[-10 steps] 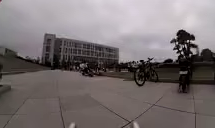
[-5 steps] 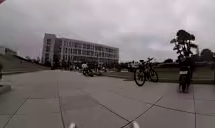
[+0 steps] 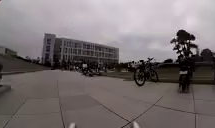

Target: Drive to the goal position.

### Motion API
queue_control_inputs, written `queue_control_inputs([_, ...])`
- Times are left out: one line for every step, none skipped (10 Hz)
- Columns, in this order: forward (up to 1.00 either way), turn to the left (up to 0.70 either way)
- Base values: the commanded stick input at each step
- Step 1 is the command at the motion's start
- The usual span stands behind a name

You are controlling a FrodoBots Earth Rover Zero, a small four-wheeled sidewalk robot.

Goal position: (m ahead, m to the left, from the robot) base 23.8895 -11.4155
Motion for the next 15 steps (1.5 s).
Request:
queue_control_inputs([0.45, 0.27])
queue_control_inputs([0.45, 0.27])
queue_control_inputs([0.45, 0.27])
queue_control_inputs([0.45, 0.27])
queue_control_inputs([0.45, 0.27])
queue_control_inputs([0.45, 0.07])
queue_control_inputs([0.45, 0.0])
queue_control_inputs([0.45, 0.18])
queue_control_inputs([0.45, 0.27])
queue_control_inputs([0.45, 0.27])
queue_control_inputs([0.45, 0.27])
queue_control_inputs([0.45, 0.27])
queue_control_inputs([0.45, 0.27])
queue_control_inputs([0.45, 0.27])
queue_control_inputs([0.45, 0.27])
